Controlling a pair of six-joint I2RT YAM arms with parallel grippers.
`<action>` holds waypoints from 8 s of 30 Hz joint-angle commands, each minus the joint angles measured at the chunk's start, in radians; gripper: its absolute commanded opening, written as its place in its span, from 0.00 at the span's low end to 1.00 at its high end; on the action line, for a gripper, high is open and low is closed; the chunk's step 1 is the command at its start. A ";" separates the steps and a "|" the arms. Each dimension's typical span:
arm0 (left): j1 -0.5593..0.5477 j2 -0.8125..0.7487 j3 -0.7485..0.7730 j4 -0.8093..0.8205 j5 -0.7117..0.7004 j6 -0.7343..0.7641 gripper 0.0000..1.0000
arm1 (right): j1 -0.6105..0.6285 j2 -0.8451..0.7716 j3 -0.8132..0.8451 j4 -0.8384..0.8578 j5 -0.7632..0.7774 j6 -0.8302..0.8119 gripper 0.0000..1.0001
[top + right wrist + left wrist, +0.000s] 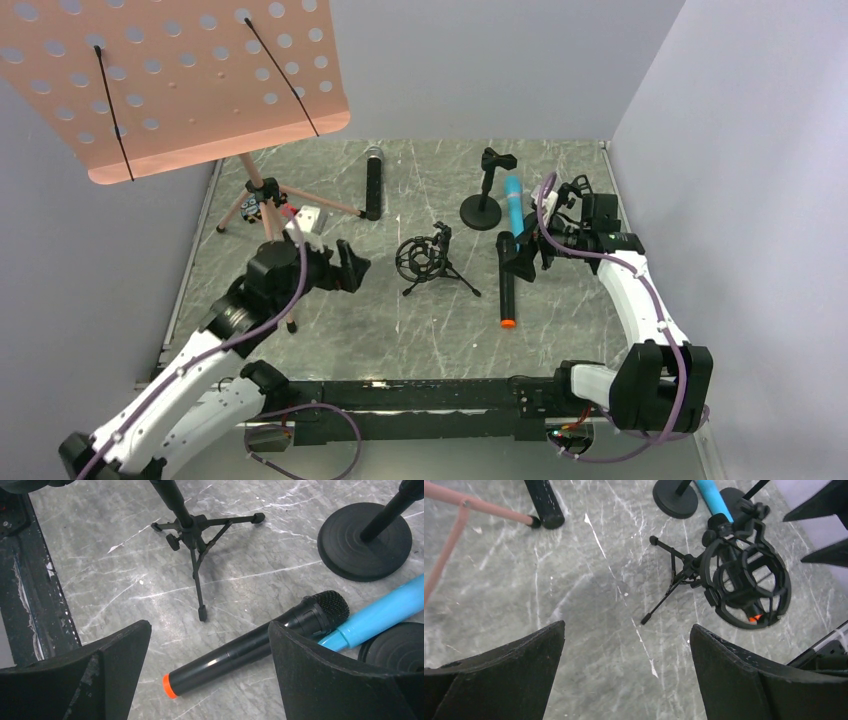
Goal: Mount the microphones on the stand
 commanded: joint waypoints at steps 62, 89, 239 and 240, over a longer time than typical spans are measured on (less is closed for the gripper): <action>0.266 1.922 1.664 -0.569 -0.014 0.101 0.62 | -0.045 -0.173 0.039 -0.098 -0.045 -0.163 0.98; 0.196 1.584 1.687 -0.380 0.118 0.202 0.00 | -0.076 -0.181 0.044 -0.132 -0.085 -0.198 0.98; -0.269 -0.079 0.005 -0.057 -0.227 0.409 0.99 | 0.691 0.302 0.821 0.149 0.021 0.397 0.13; -0.265 -0.076 0.007 -0.061 -0.221 0.408 0.99 | 0.691 0.307 0.823 0.152 0.017 0.401 0.13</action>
